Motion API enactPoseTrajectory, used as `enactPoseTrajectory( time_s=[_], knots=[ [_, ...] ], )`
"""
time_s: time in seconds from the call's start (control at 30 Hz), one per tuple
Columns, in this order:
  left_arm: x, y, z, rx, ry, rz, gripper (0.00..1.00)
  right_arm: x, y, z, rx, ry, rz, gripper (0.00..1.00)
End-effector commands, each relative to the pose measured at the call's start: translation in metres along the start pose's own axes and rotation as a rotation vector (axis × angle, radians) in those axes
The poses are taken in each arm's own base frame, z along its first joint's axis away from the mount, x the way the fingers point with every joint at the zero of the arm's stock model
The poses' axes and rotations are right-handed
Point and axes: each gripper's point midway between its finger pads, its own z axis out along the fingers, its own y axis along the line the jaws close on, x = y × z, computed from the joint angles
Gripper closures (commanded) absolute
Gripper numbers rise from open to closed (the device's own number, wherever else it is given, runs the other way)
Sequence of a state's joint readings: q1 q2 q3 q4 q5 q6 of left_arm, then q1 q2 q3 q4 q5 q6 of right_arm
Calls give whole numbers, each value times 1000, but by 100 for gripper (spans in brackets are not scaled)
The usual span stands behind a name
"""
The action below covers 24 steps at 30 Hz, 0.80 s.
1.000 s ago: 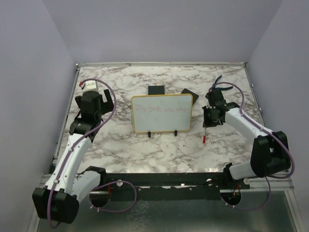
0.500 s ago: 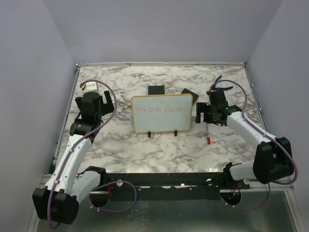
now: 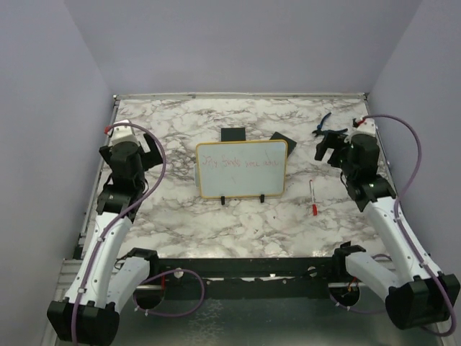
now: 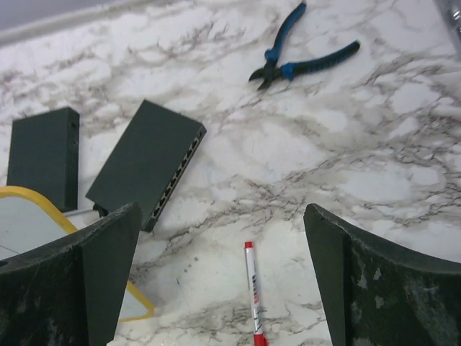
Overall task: Write a sentence on the whiteboard
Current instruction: Reset both arms
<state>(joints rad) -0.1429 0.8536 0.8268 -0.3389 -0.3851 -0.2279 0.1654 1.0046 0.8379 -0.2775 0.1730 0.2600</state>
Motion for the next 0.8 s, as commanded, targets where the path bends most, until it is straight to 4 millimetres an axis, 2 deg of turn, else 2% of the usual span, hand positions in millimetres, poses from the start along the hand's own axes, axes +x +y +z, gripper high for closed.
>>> enactPoseTrajectory(
  time_s=[0.0, 0.1, 0.17, 0.33, 0.53, 0.77],
  knots=[
    [-51, 6, -22, 5, -190, -64, 1, -48, -15, -27, 45, -257, 26, 2],
    [-67, 7, -35, 22, -264, -78, 1, -67, -19, -48, 45, -379, 21, 2],
    [-74, 10, -41, 22, -303, -89, 1, -72, -22, -62, 34, -470, 24, 2],
    [-66, 24, -46, -24, -353, -115, 1, -80, -21, -95, -26, -676, -59, 3],
    [-60, 19, -53, 29, -363, -109, 1, -83, -27, -105, 0, -706, -61, 3],
    [-62, 22, -56, 18, -375, -111, 1, -85, -24, -102, -6, -681, -77, 3]
  ],
)
